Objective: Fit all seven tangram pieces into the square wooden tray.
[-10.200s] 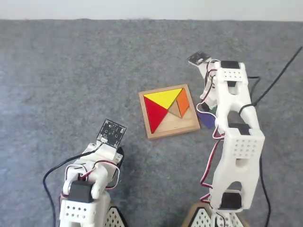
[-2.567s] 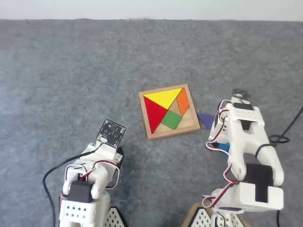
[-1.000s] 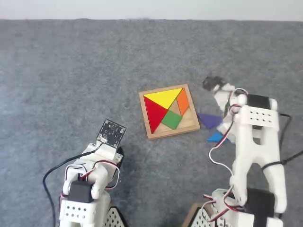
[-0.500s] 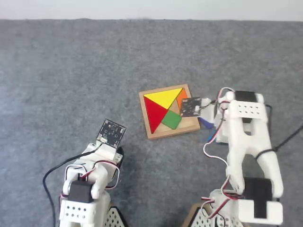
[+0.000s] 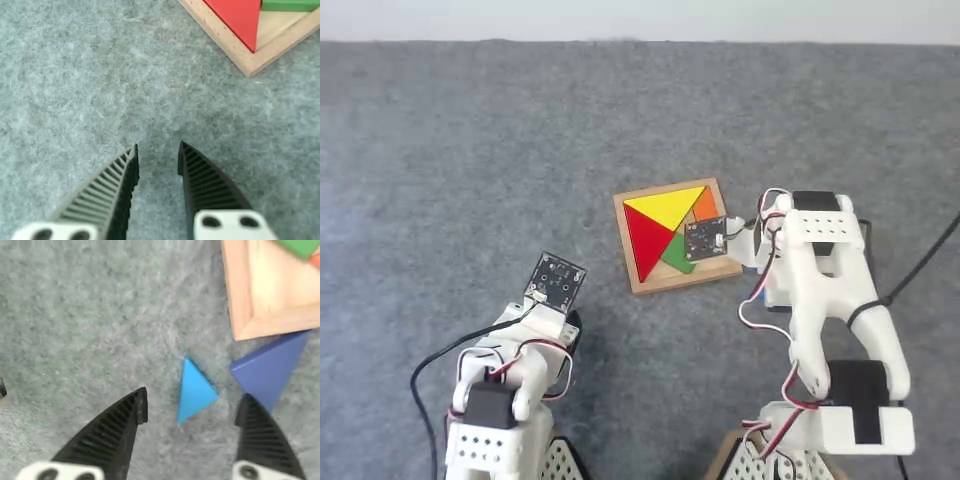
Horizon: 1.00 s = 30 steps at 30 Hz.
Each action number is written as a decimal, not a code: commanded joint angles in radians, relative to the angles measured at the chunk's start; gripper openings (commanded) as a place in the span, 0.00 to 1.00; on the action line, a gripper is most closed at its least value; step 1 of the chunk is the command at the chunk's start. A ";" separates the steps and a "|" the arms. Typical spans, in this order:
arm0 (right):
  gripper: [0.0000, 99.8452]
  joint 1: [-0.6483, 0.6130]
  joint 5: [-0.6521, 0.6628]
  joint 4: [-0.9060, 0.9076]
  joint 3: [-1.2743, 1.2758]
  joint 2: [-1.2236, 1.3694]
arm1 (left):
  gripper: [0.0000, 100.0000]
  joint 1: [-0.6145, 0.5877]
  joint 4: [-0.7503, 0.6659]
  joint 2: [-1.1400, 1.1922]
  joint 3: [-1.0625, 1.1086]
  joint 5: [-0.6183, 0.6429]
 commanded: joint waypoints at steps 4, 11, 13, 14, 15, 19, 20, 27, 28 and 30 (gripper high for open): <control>0.33 0.053 0.157 0.001 -0.051 -0.002 | 0.12 -0.002 0.003 -0.021 -0.012 0.008; 0.33 0.056 0.187 -0.033 -0.008 -0.001 | 0.12 -0.002 0.003 -0.021 -0.012 0.008; 0.33 0.065 0.190 -0.076 0.035 -0.001 | 0.12 -0.002 0.003 -0.021 -0.012 0.008; 0.33 0.070 0.190 -0.097 0.054 -0.001 | 0.12 -0.002 0.003 -0.021 -0.012 0.008; 0.33 0.077 0.190 -0.124 0.071 -0.001 | 0.12 -0.002 0.003 -0.021 -0.012 0.008; 0.33 0.107 0.212 -0.203 0.103 -0.001 | 0.12 -0.002 0.003 -0.021 -0.012 0.008; 0.33 0.107 0.216 -0.206 0.112 -0.001 | 0.12 -0.002 0.003 -0.021 -0.012 0.008; 0.33 0.107 0.213 -0.236 0.140 0.041 | 0.12 -0.002 0.003 -0.021 -0.012 0.008; 0.33 0.107 0.213 -0.246 0.137 0.065 | 0.12 -0.002 0.003 -0.021 -0.012 0.008; 0.33 0.110 0.212 -0.271 0.135 0.107 | 0.12 -0.002 0.003 -0.021 -0.012 0.008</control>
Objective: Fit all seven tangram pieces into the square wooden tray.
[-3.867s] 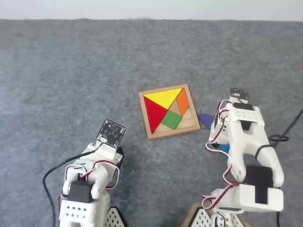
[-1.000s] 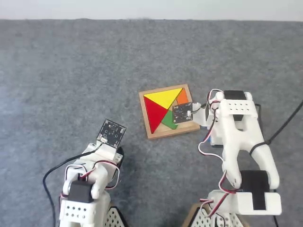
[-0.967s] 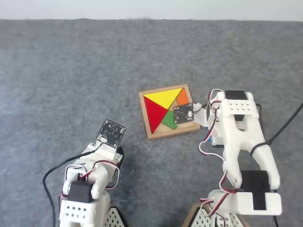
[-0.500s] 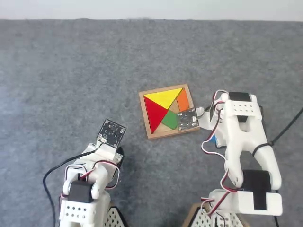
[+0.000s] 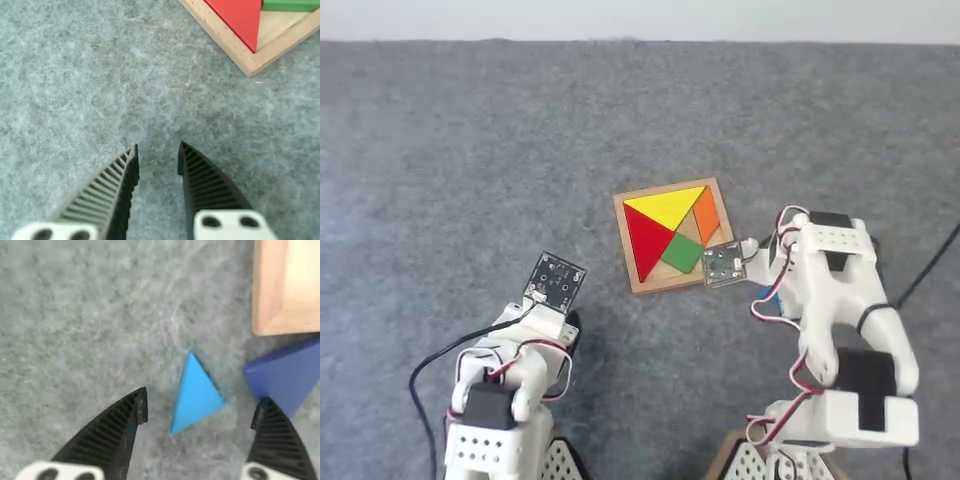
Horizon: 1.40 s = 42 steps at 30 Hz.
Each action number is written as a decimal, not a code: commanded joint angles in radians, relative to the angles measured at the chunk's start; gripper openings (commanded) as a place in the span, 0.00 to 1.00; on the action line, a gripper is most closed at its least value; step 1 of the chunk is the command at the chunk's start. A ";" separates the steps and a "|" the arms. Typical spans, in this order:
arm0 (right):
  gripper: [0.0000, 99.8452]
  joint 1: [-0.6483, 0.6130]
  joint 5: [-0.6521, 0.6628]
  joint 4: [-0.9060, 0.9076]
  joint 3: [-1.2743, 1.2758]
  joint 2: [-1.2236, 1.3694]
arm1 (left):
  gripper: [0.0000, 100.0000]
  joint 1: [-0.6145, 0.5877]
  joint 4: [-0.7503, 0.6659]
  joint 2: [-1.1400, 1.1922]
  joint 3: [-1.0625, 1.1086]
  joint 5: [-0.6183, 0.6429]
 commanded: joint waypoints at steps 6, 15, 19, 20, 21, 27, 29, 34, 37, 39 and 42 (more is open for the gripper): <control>0.33 0.015 -0.003 -0.041 -0.044 0.096 | 0.12 0.000 0.003 -0.021 -0.012 0.008; 0.20 0.033 -0.060 -0.004 -0.025 0.090 | 0.12 0.000 0.003 -0.021 -0.012 0.008; 0.17 0.044 -0.061 -0.004 0.003 0.088 | 0.12 0.000 0.003 -0.021 -0.012 0.008; 0.17 0.045 -0.061 -0.004 0.003 0.088 | 0.12 0.000 0.003 -0.021 -0.012 0.008; 0.17 0.047 -0.061 -0.004 0.003 0.088 | 0.12 0.000 0.003 -0.021 -0.012 0.008; 0.16 0.041 -0.074 -0.004 0.003 0.088 | 0.12 0.000 0.003 -0.021 -0.012 0.008; 0.16 0.039 -0.118 -0.005 0.002 0.087 | 0.12 0.000 0.003 -0.021 -0.012 0.008; 0.16 0.036 -0.224 -0.013 -0.012 0.085 | 0.12 0.000 0.003 -0.021 -0.012 0.008; 0.16 0.012 -0.310 -0.005 -0.044 0.048 | 0.12 0.000 0.003 -0.021 -0.012 0.008; 0.16 -0.021 -0.354 -0.005 -0.051 -0.004 | 0.12 0.000 0.003 -0.021 -0.012 0.008; 0.16 -0.087 -0.397 0.024 -0.046 -0.085 | 0.12 0.000 0.003 -0.021 -0.012 0.008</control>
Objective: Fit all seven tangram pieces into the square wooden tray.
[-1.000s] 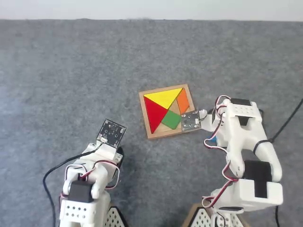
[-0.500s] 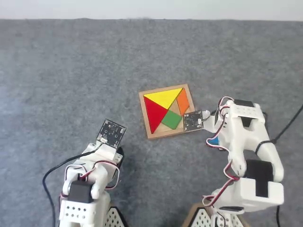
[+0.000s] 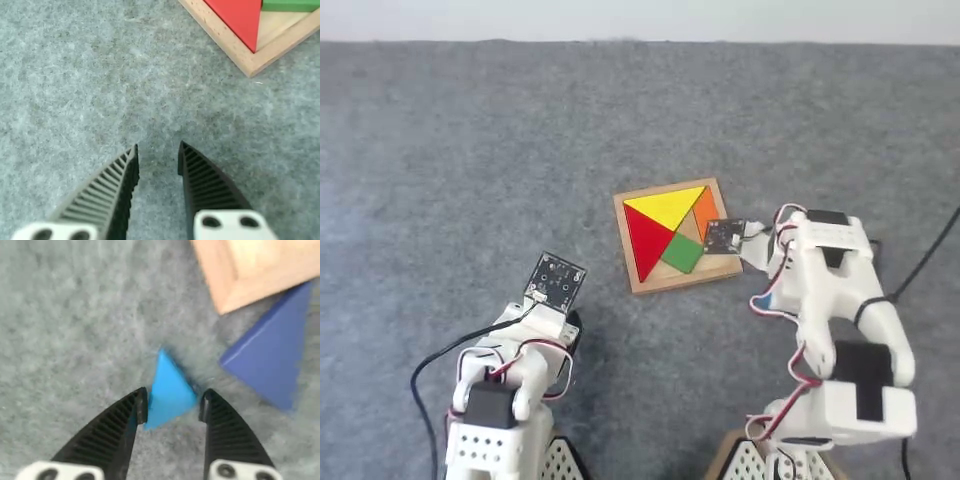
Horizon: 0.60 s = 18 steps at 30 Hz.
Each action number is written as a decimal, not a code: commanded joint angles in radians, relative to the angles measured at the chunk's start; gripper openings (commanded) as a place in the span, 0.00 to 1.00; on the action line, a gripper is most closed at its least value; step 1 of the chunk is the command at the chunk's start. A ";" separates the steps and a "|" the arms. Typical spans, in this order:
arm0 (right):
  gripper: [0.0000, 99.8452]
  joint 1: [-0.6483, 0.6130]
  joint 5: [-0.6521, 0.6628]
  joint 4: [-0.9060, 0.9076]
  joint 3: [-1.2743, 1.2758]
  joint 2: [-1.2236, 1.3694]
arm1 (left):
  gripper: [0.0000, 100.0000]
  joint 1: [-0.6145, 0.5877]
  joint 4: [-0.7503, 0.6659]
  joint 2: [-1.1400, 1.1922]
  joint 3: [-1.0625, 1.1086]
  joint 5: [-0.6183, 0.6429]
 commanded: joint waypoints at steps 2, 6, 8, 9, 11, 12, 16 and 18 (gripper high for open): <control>0.16 -0.133 -0.091 0.096 -0.029 -0.173 | 0.12 -0.002 0.003 -0.021 -0.012 0.008; 0.16 -0.232 -0.173 0.128 -0.032 -0.263 | 0.12 -0.002 0.003 -0.021 -0.012 0.008; 0.16 -0.257 -0.186 0.136 -0.029 -0.298 | 0.12 -0.002 0.003 -0.021 -0.012 0.008; 0.16 -0.255 -0.184 0.157 -0.029 -0.308 | 0.12 -0.002 0.003 -0.021 -0.012 0.008; 0.17 -0.222 -0.181 0.205 -0.028 -0.318 | 0.12 -0.002 0.003 -0.021 -0.012 0.008; 0.18 -0.186 -0.176 0.213 -0.026 -0.314 | 0.12 -0.002 0.003 -0.021 -0.012 0.008; 0.24 -0.024 -0.091 0.148 0.008 -0.275 | 0.12 -0.002 0.003 -0.021 -0.012 0.008; 0.26 0.025 -0.060 0.096 0.040 -0.251 | 0.12 -0.002 0.003 -0.021 -0.012 0.008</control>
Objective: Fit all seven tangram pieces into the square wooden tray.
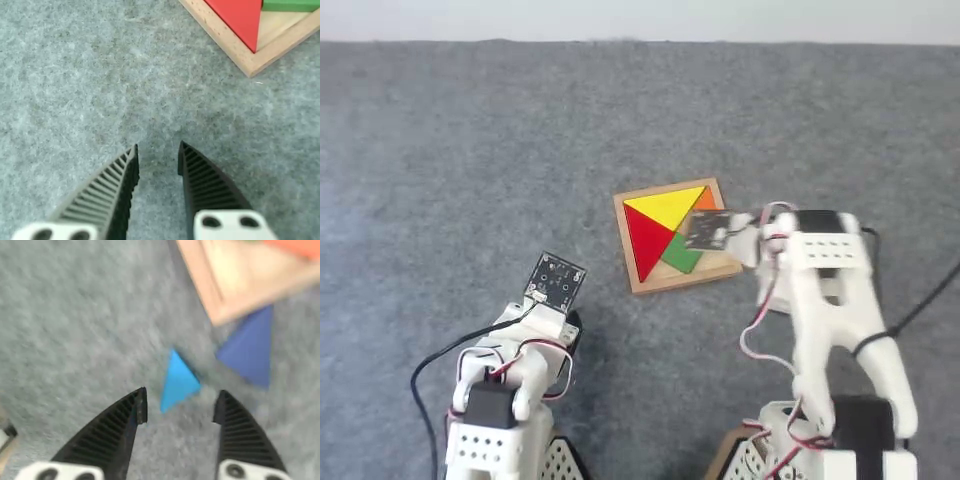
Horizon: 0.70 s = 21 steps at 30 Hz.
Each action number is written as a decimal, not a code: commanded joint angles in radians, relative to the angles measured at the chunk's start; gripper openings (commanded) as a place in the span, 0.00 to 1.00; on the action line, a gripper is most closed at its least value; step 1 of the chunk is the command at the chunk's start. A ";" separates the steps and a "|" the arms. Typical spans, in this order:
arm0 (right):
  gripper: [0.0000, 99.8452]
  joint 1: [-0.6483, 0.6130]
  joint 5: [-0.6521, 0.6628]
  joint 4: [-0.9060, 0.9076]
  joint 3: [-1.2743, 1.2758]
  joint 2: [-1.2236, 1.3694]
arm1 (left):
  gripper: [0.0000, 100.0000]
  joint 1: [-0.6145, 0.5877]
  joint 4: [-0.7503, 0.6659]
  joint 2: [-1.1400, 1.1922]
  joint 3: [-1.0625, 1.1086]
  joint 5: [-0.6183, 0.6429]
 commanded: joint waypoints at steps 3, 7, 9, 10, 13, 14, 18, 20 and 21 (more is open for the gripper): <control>0.26 0.127 0.101 -0.142 0.069 0.051 | 0.12 -0.002 0.003 -0.021 -0.012 0.008; 0.26 0.122 0.101 -0.220 0.103 0.085 | 0.12 -0.002 0.003 -0.021 -0.012 0.008; 0.26 0.122 0.101 -0.259 0.110 0.105 | 0.12 -0.002 0.003 -0.021 -0.012 0.008; 0.26 0.124 0.101 -0.274 0.114 0.116 | 0.12 -0.002 0.003 -0.021 -0.012 0.008; 0.26 0.122 0.101 -0.305 0.110 0.159 | 0.12 -0.002 0.003 -0.021 -0.012 0.008; 0.26 0.122 0.101 -0.318 0.110 0.174 | 0.12 -0.002 0.003 -0.021 -0.012 0.008; 0.25 0.122 0.100 -0.371 0.109 0.225 | 0.12 -0.002 0.003 -0.021 -0.012 0.008; 0.23 0.122 0.100 -0.371 0.107 0.226 | 0.12 -0.002 0.003 -0.021 -0.012 0.008; 0.21 0.122 0.100 -0.371 0.107 0.222 | 0.12 -0.002 0.003 -0.021 -0.012 0.008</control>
